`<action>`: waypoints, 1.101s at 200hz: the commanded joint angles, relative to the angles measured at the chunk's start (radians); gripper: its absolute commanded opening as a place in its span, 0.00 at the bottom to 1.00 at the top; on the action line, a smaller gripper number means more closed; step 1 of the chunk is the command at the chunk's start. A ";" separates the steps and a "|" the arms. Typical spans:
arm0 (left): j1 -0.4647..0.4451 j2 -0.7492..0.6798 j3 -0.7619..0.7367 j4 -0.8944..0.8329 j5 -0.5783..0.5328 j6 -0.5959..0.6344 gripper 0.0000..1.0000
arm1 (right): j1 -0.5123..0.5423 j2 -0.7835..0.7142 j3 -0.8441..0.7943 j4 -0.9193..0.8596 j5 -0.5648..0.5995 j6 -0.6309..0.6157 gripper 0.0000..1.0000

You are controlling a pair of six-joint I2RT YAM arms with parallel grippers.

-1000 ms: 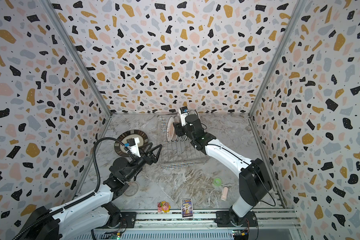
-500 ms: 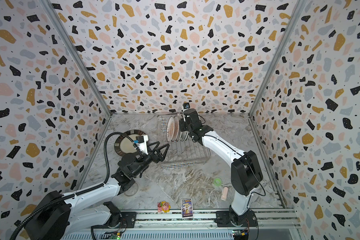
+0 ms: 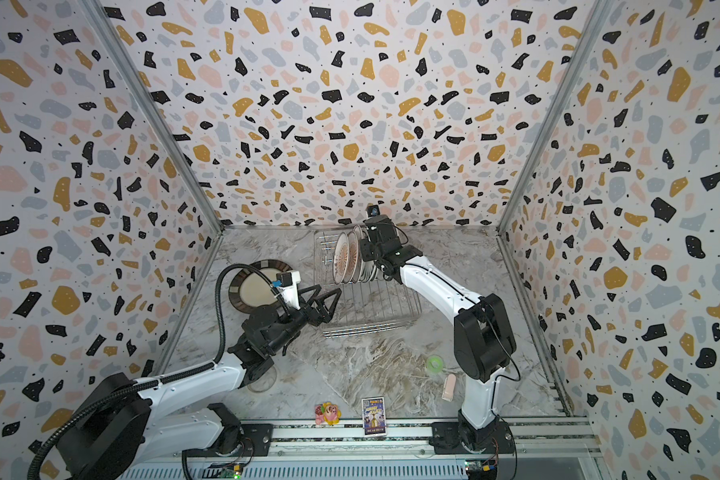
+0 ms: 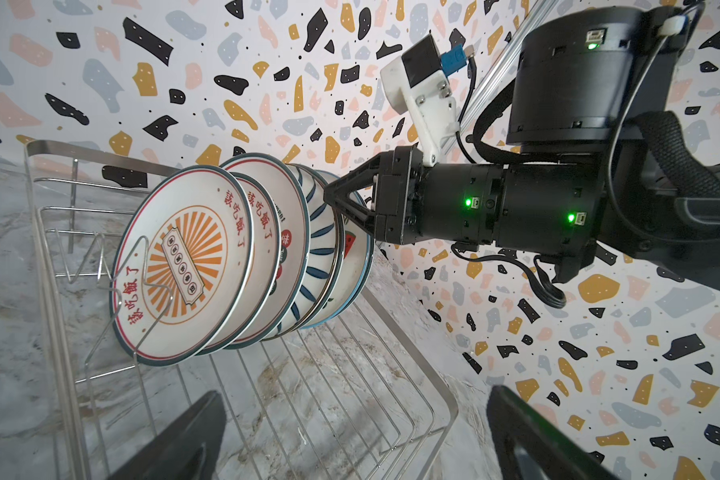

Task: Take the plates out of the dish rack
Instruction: 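Lower the right gripper onto the blue-striped plate's top rim in the rack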

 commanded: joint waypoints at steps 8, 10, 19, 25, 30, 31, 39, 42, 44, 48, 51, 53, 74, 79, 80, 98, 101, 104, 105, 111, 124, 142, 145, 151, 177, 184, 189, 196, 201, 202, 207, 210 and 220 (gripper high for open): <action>-0.007 0.013 0.042 0.048 -0.016 0.003 1.00 | 0.004 0.009 0.055 -0.036 0.061 -0.010 0.21; -0.007 0.015 0.042 0.049 -0.016 0.003 1.00 | 0.004 0.012 0.057 -0.038 0.063 -0.010 0.21; -0.007 0.022 0.045 0.050 -0.013 0.003 1.00 | 0.004 0.016 0.059 -0.040 0.073 -0.009 0.21; -0.007 0.027 0.048 0.052 -0.012 0.002 1.00 | 0.004 0.018 0.059 -0.040 0.077 -0.009 0.20; -0.007 0.031 0.050 0.051 -0.011 0.002 1.00 | 0.004 0.019 0.057 -0.040 0.080 -0.009 0.21; -0.007 0.032 0.050 0.051 -0.011 0.002 1.00 | 0.004 0.019 0.057 -0.040 0.080 -0.009 0.21; -0.007 0.036 0.053 0.052 -0.010 0.002 1.00 | 0.005 0.023 0.058 -0.043 0.084 -0.010 0.20; -0.007 0.039 0.053 0.052 -0.010 0.002 1.00 | 0.006 0.024 0.057 -0.043 0.086 -0.009 0.20; -0.007 0.040 0.053 0.053 -0.010 0.000 1.00 | 0.005 0.024 0.057 -0.043 0.088 -0.009 0.20; -0.007 0.043 0.053 0.055 -0.010 0.001 1.00 | 0.007 0.025 0.058 -0.044 0.094 -0.009 0.20; -0.007 0.045 0.054 0.056 -0.010 0.000 1.00 | 0.008 0.025 0.059 -0.044 0.098 -0.010 0.20; -0.007 0.045 0.054 0.056 -0.009 -0.001 1.00 | 0.008 0.025 0.059 -0.045 0.101 -0.009 0.20; -0.008 0.054 0.056 0.063 -0.012 -0.003 1.00 | 0.021 0.026 0.058 -0.052 0.142 -0.009 0.19; -0.008 0.055 0.057 0.062 -0.013 -0.004 1.00 | 0.027 0.024 0.057 -0.050 0.152 -0.012 0.19; -0.008 0.056 0.057 0.063 -0.013 -0.003 1.00 | 0.028 0.024 0.057 -0.050 0.152 -0.012 0.19; -0.008 0.062 0.061 0.063 -0.011 -0.003 1.00 | 0.042 0.034 0.068 -0.062 0.170 -0.019 0.19; -0.008 0.063 0.061 0.062 -0.010 -0.003 1.00 | 0.043 0.036 0.073 -0.066 0.171 -0.019 0.19; -0.008 0.062 0.060 0.062 -0.010 -0.003 1.00 | 0.044 0.039 0.077 -0.071 0.173 -0.018 0.19; -0.008 0.062 0.060 0.062 -0.009 -0.003 1.00 | 0.044 0.041 0.078 -0.071 0.174 -0.018 0.19; -0.008 0.063 0.061 0.062 -0.008 -0.004 1.00 | 0.044 0.046 0.084 -0.077 0.177 -0.018 0.19; -0.008 0.061 0.057 0.065 -0.008 -0.003 1.00 | 0.045 0.055 0.092 -0.088 0.207 -0.014 0.19; -0.009 0.059 0.050 0.068 -0.010 -0.005 1.00 | 0.045 0.053 0.078 -0.084 0.236 -0.013 0.19; -0.008 0.058 0.050 0.068 -0.010 -0.004 1.00 | 0.045 0.052 0.077 -0.086 0.236 -0.013 0.19; -0.008 0.058 0.048 0.070 -0.010 -0.005 1.00 | 0.046 0.054 0.079 -0.088 0.235 -0.013 0.19; -0.009 0.059 0.047 0.073 -0.009 -0.008 1.00 | 0.045 0.077 0.096 -0.103 0.217 -0.004 0.19; -0.008 0.057 0.047 0.074 -0.008 -0.009 1.00 | 0.045 0.085 0.102 -0.109 0.215 -0.001 0.19; -0.008 0.057 0.046 0.074 -0.008 -0.009 1.00 | 0.045 0.089 0.101 -0.109 0.213 0.001 0.19; -0.008 0.056 0.045 0.076 -0.007 -0.010 1.00 | 0.045 0.089 0.095 -0.105 0.203 0.007 0.19; -0.008 0.056 0.043 0.077 -0.008 -0.009 1.00 | 0.044 0.088 0.089 -0.097 0.186 0.008 0.19; -0.008 0.056 0.042 0.078 -0.008 -0.009 1.00 | 0.044 0.088 0.089 -0.097 0.186 0.008 0.19; -0.008 0.056 0.041 0.078 -0.009 -0.010 1.00 | 0.042 0.084 0.081 -0.089 0.163 0.009 0.19; -0.008 0.056 0.040 0.081 -0.010 -0.010 1.00 | 0.041 0.083 0.076 -0.082 0.147 0.011 0.19; -0.008 0.055 0.039 0.080 -0.013 -0.009 1.00 | 0.035 0.073 0.058 -0.060 0.083 0.017 0.18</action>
